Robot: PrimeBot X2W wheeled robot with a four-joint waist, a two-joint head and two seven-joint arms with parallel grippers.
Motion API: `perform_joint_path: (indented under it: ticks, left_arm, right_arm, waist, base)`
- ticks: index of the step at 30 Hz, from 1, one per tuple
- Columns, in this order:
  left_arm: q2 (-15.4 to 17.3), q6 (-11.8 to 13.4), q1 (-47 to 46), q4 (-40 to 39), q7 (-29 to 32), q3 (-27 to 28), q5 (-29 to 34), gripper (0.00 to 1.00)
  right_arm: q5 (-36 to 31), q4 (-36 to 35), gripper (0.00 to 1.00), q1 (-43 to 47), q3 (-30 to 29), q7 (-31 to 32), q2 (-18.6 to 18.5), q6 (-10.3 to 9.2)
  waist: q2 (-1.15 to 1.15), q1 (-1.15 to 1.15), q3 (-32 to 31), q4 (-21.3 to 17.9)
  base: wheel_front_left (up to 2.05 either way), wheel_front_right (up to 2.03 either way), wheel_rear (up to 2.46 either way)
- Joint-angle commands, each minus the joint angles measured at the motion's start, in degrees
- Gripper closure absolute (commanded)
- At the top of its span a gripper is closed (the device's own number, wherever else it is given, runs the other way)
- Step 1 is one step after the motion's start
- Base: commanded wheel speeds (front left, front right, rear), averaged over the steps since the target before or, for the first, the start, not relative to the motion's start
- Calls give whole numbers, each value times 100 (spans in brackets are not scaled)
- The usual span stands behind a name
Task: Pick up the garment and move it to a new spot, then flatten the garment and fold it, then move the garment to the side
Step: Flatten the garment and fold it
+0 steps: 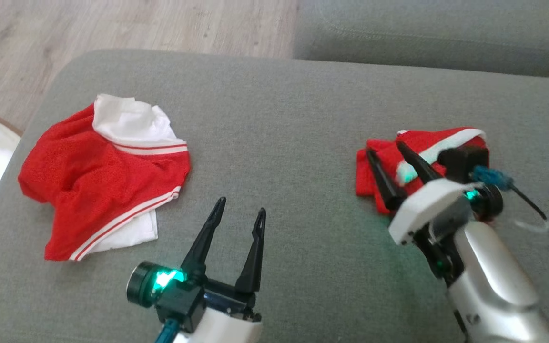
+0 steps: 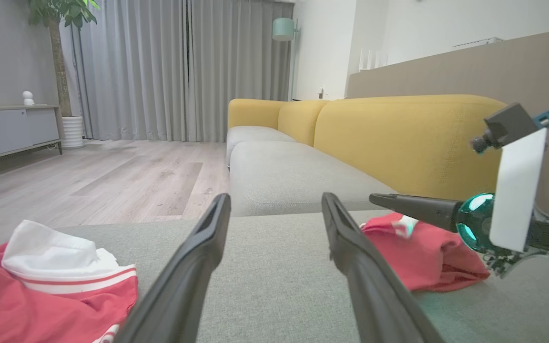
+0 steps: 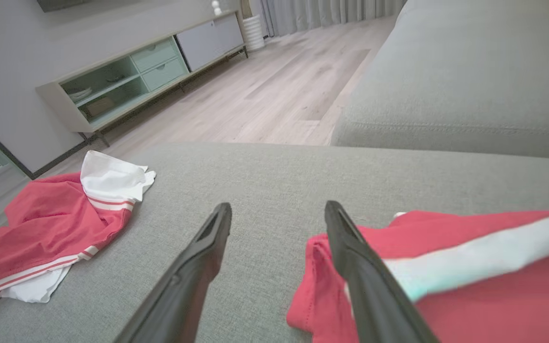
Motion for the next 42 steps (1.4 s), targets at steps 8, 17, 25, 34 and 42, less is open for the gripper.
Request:
perform_joint_path:
  ticks: [8, 17, 25, 34, 42]
  left_arm:
    - [-55, 20, 106, -241, -29, 208, 46, 0]
    - [-55, -7, -11, -279, -29, 111, 14, 0]
    - [-55, 62, -199, -276, -29, -34, -162, 0]
    - [-55, 154, -344, -289, -29, -84, -244, 0]
    - [-55, 205, -319, -291, -29, -40, -216, 0]
  right_arm:
    - [-266, -678, 100, 752, -456, -74, -451, -4]
    - [-485, -413, 100, 422, -838, 406, -1066, -4]
    - [-317, 604, 100, -137, -653, 983, -1441, -4]
    - [-248, 932, 100, -819, -630, -415, -1250, -4]
    - [-606, 1290, 100, -659, -757, -1714, -979, -4]
  waist:
    - [0, 0, -184, -139]
    - [0, 0, 121, 193]
    - [0, 0, 429, 640]
    - [0, 0, 618, 890]
    - [0, 0, 491, 750]
  base:
    - [0, 0, 0]
    - [0, 0, 0]
    - [0, 0, 0]
    - [0, 0, 0]
    - [0, 0, 0]
